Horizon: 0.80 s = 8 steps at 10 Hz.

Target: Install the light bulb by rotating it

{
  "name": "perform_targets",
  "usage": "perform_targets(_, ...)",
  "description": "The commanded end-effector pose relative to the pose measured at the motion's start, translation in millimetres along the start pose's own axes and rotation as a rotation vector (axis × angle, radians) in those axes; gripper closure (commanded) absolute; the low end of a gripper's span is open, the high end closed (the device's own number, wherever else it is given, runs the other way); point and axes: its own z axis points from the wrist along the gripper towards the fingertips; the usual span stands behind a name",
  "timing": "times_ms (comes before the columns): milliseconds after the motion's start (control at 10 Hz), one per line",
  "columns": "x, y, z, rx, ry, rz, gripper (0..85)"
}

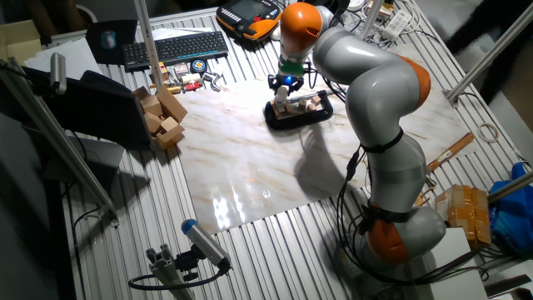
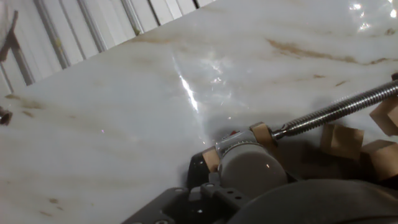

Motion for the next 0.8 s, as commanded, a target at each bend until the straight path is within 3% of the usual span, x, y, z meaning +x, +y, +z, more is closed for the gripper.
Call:
perform_targets(0, 0.3, -0.2, 0.2, 0.001, 0.000, 0.024, 85.0)
perform_targets(700, 0.3, -0.5, 0.2, -0.001, 0.000, 0.239, 85.0)
